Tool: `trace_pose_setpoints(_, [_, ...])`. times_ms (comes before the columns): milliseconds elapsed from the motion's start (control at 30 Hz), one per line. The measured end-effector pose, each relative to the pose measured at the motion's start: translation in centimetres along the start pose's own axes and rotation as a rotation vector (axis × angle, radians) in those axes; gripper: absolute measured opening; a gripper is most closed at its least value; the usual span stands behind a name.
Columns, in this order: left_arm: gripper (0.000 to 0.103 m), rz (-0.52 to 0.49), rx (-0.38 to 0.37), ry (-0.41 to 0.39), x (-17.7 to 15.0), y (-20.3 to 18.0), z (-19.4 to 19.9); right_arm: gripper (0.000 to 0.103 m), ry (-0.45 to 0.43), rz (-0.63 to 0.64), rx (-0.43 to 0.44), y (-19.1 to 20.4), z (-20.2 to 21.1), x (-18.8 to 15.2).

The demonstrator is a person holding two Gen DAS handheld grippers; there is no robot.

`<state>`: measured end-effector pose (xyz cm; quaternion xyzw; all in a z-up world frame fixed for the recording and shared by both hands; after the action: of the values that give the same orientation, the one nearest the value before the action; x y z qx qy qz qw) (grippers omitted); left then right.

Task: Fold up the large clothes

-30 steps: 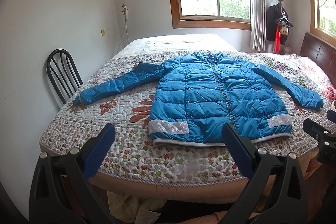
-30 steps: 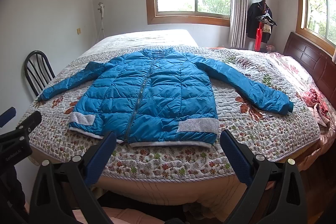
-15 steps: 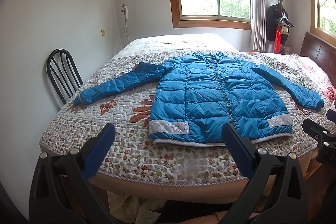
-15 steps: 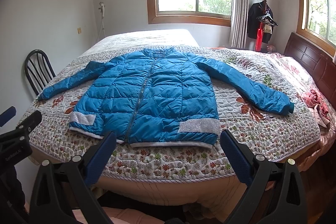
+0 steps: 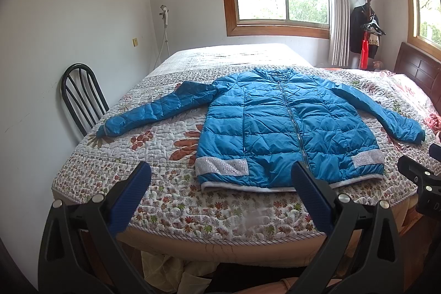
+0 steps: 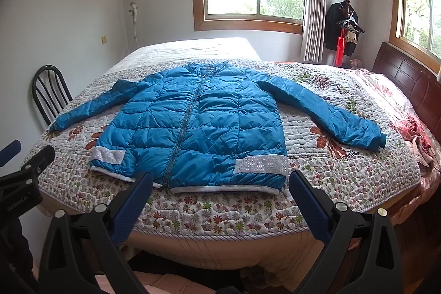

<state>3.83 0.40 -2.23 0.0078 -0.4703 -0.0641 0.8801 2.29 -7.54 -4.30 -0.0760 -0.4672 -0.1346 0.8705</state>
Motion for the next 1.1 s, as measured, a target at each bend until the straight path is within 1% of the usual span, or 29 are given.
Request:
trace_pose_setpoints(900, [0.100, 0.000, 0.000, 0.006, 0.0, 0.1, -0.1, 0.099, 0.005, -0.002, 0.004, -0.1, -0.2, 0.0])
trace_pose_setpoints(1100, [0.100, 0.002, -0.006, 0.032, -0.2, 0.4, -1.2, 0.099, 0.021, -0.003, 0.022, 0.2, -1.4, -0.1])
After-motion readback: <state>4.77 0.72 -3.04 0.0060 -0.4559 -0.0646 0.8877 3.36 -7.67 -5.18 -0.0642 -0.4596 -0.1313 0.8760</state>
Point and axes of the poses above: each gripper's, at about its wrist camera, not at the fingertips, and z roughly against the way its jaws point, y to its left, x to its top, the point moved 4 cm from there along -z, roughly the way its jaws point, and after that the axes turned 3 degrees about -x, right-handed, at the moved point
